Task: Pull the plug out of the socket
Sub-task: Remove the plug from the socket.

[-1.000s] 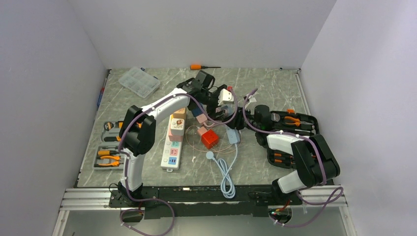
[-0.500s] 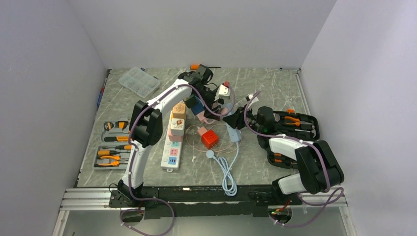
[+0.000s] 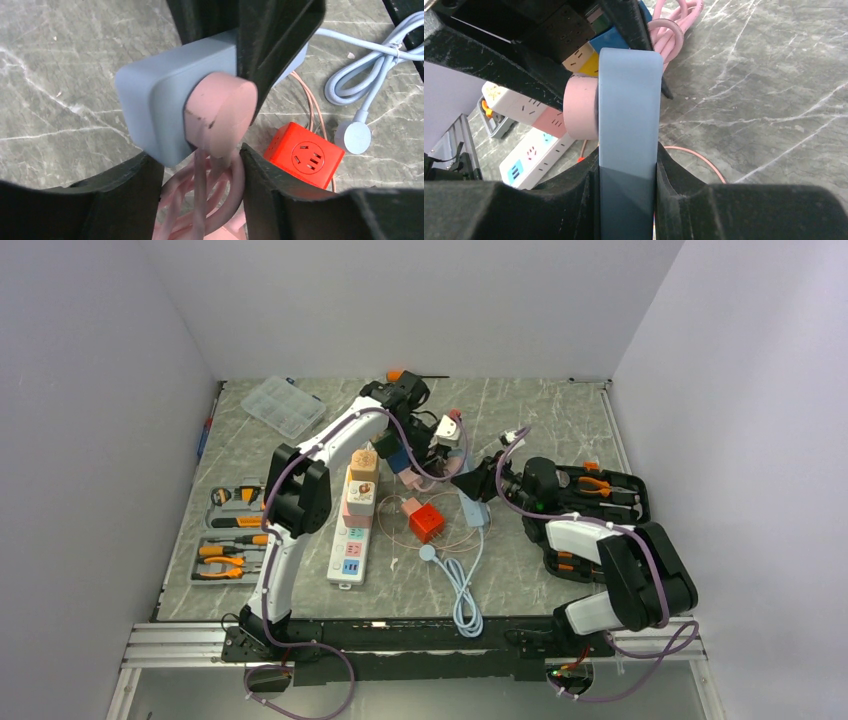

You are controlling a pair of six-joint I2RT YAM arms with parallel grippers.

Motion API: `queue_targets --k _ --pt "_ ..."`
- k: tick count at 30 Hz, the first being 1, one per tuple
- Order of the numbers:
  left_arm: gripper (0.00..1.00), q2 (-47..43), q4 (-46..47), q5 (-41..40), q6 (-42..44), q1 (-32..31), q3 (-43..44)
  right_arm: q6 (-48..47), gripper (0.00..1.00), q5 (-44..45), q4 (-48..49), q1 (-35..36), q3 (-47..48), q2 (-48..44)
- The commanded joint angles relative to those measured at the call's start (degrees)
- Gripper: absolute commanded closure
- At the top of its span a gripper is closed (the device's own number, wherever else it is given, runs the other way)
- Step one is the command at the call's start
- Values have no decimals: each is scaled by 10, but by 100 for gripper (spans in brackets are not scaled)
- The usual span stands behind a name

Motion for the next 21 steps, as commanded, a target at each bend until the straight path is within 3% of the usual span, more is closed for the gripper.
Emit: queue_targets --k 1,3,4,5,12,21 --pt "51 3 -63 53 42 -3 26 22 100 -38 144 -3 36 13" --pt "75 4 -75 57 56 -3 28 24 100 -50 150 -3 46 22" --pt "95 1 -75 60 56 -3 28 19 100 -55 144 -3 53 25" --pt "100 -1 -74 62 54 -2 27 14 100 -58 137 -3 57 27" --pt "100 -5 -104 74 88 -2 31 13 100 -70 145 -13 64 59" --pt "100 14 -219 84 205 -2 96 -48 100 -116 79 -37 104 104"
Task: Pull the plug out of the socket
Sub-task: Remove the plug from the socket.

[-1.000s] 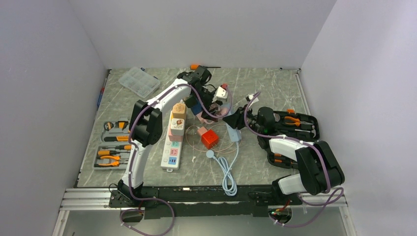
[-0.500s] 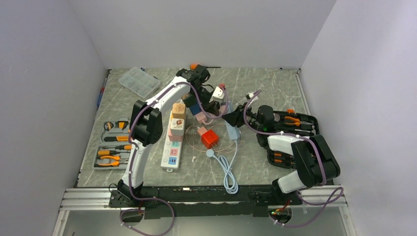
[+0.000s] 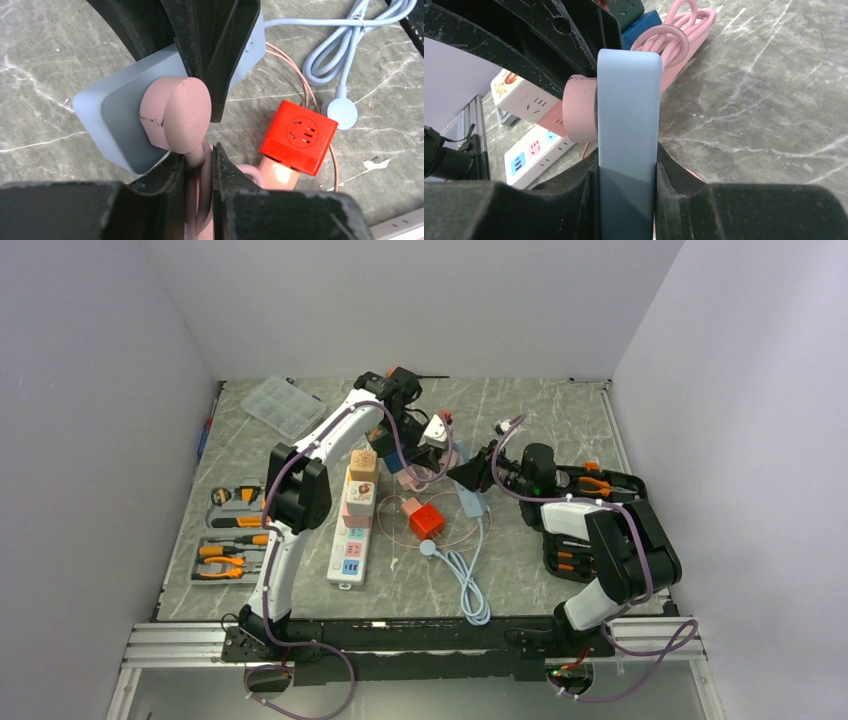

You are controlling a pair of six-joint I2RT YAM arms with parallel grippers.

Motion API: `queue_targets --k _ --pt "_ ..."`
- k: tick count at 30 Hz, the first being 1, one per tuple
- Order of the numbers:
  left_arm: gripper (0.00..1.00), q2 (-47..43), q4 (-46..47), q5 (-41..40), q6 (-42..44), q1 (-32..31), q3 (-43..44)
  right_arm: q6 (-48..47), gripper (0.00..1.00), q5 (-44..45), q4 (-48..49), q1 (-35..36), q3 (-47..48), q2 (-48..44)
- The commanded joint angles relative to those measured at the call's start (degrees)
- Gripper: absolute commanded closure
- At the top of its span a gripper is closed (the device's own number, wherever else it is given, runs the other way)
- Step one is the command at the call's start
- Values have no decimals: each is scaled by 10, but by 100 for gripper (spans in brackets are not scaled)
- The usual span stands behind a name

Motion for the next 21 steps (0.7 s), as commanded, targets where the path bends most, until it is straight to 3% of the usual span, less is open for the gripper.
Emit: queue_targets --k 1,14,21 --pt "100 -5 -111 64 86 -16 42 -33 100 -30 49 -22 47 24" --pt "100 -28 -183 88 186 -17 30 -73 100 42 0 -47 75 63" --pt "100 -47 -183 91 203 -17 4 -90 100 146 -28 -47 68 58"
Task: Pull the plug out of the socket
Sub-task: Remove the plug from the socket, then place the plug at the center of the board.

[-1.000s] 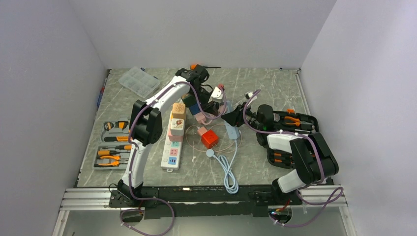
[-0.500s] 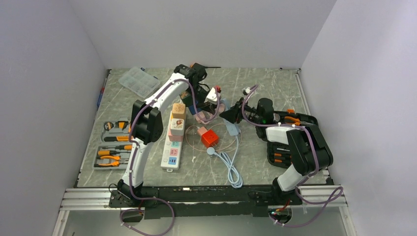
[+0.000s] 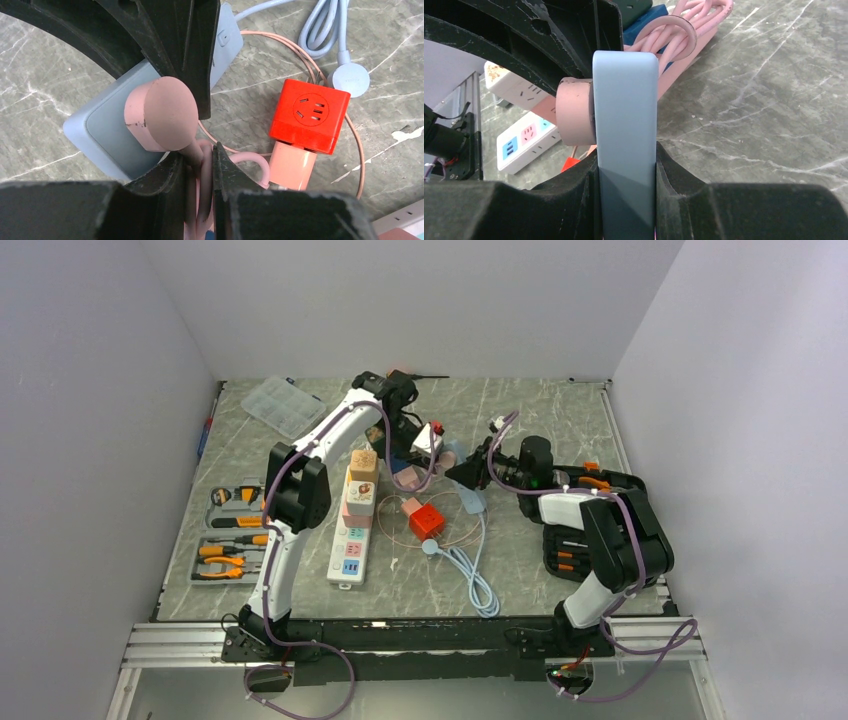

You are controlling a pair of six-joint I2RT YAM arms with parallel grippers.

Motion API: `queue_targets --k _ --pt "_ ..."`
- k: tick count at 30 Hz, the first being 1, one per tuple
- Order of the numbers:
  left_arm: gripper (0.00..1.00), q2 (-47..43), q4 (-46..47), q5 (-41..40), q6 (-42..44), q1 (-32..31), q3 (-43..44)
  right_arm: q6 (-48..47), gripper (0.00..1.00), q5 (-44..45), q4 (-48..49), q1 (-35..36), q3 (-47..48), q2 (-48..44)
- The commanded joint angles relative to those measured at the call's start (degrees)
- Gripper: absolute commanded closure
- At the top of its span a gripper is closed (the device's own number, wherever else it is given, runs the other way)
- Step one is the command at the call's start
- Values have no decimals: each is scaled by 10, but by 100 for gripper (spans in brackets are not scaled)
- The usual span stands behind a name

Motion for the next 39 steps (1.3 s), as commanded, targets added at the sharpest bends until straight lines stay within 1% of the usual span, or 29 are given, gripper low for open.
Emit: queue_targets --k 1,4,7,9,11,13,14,15,17,19,20,22,25,26,29,32,36,39 --pt "100 -51 -121 93 46 -24 -9 -35 100 227 -9 -28 19 10" --pt "100 -56 -121 91 48 -22 -11 -36 100 263 -25 -32 19 6" --pt "100 -56 -117 89 47 -22 -11 -32 100 283 -68 -35 38 8" --pt "100 -60 -90 87 26 -22 -20 -26 100 271 -48 -35 27 0" --pt "100 -70 -39 81 -7 -22 -41 -21 100 261 -19 -35 10 -8" --pt "100 -83 48 67 -70 -22 -73 -26 100 255 -23 -36 9 -11" --pt "100 -91 113 47 -124 -23 -97 -29 100 257 -30 -36 11 -12" --pt "100 -101 202 15 -190 -25 -128 -29 100 264 -39 -37 13 -15" --pt "100 -117 363 -61 -282 -28 -185 -21 100 281 -57 -40 19 -16" --pt "100 -111 456 -139 -311 -28 -200 -9 100 297 -75 -49 24 -17" --pt "100 -99 472 -171 -326 -28 -189 -3 100 305 -86 -53 26 -16" --pt "100 -53 470 -227 -344 -28 -143 6 100 326 -105 -60 30 -16" --pt "100 -10 449 -283 -348 -25 -87 6 100 368 -139 -67 32 -20" --pt "100 -6 446 -293 -341 -25 -85 4 100 381 -144 -67 31 -22" --pt "100 -9 473 -322 -324 -23 -122 7 98 416 -182 -72 42 -21" --pt "100 1 482 -361 -321 -25 -130 14 96 421 -245 -73 82 7" --pt "98 29 462 -397 -353 -24 -99 36 80 408 -354 -74 159 57" --pt "94 31 465 -409 -373 -25 -105 57 70 402 -401 -73 197 81"
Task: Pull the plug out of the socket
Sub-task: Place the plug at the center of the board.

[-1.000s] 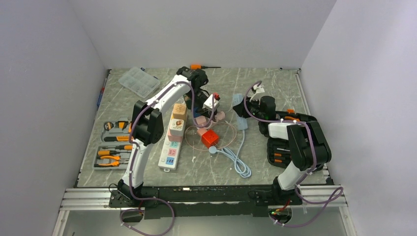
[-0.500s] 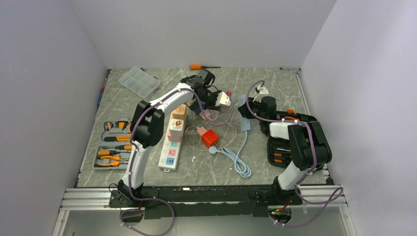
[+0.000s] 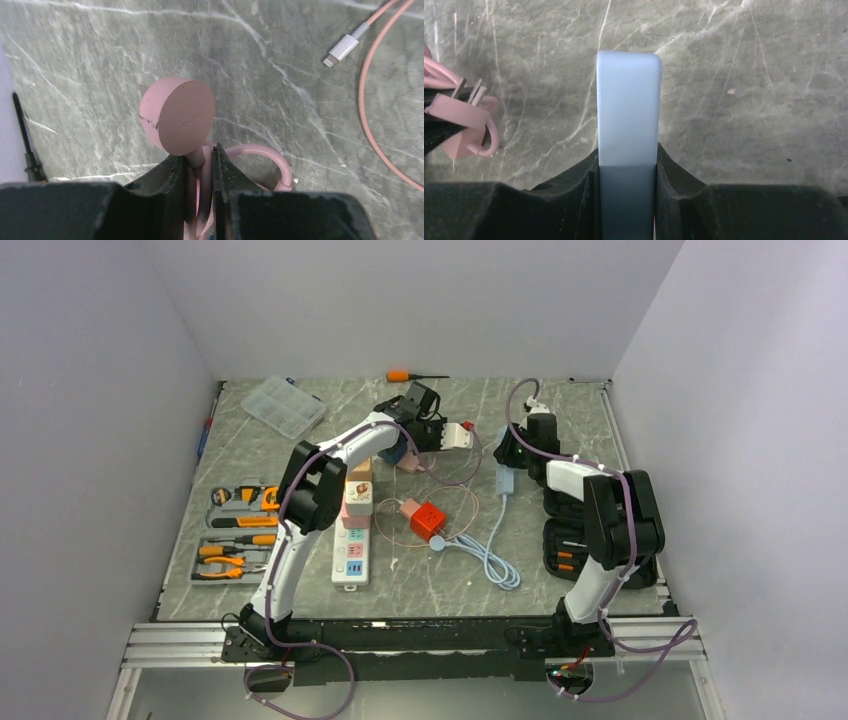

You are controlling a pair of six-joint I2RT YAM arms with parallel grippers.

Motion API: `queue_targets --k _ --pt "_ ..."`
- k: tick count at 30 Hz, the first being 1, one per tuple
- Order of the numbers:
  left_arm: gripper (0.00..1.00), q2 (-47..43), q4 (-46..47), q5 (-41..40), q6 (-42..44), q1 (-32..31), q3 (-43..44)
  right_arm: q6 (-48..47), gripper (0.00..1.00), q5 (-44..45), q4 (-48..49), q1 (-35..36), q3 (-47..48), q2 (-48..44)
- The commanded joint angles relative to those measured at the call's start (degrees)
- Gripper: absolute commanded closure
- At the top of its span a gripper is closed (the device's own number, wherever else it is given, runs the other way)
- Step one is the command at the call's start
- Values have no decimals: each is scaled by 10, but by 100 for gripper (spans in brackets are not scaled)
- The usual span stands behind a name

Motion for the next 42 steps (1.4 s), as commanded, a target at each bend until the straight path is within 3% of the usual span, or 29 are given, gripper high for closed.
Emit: queue_targets --k 1,3,6,11,14,16,18,19,20,24,28,30,34,38,42 --pt "91 4 8 -61 -42 6 16 35 67 6 -84 -4 64 26" --pt "83 7 -7 -55 -75 6 29 39 61 18 -99 -4 76 31" --pt "77 22 -64 -51 -112 6 72 37 56 44 -118 -3 96 38" --pt "63 -10 -33 -74 -116 6 6 30 48 93 -199 -4 150 70" --pt "45 -11 -45 -89 -131 6 1 38 46 102 -192 0 118 27" --pt "39 -3 -73 -96 -147 6 29 45 46 97 -175 16 76 -38" --pt "23 0 -102 -96 -170 6 52 47 48 102 -181 47 43 -104" --pt "6 -3 -116 -93 -176 6 58 47 49 108 -194 69 30 -131" --pt "1 -11 -127 -86 -182 6 57 47 50 121 -212 99 20 -158" --pt "1 -64 -149 -83 -208 6 37 74 52 189 -295 209 -15 -236" --pt "1 -118 -239 -109 -241 6 74 143 63 173 -308 260 -99 -310" --pt "1 -152 -287 -142 -251 6 84 172 73 153 -303 269 -139 -341" --pt "1 -232 -359 -244 -282 5 68 212 79 140 -295 305 -215 -424" --pt "1 -353 -380 -261 -301 21 -49 218 81 141 -277 319 -254 -461" --pt "1 -441 -378 -277 -317 35 -203 228 83 119 -203 318 -280 -405"
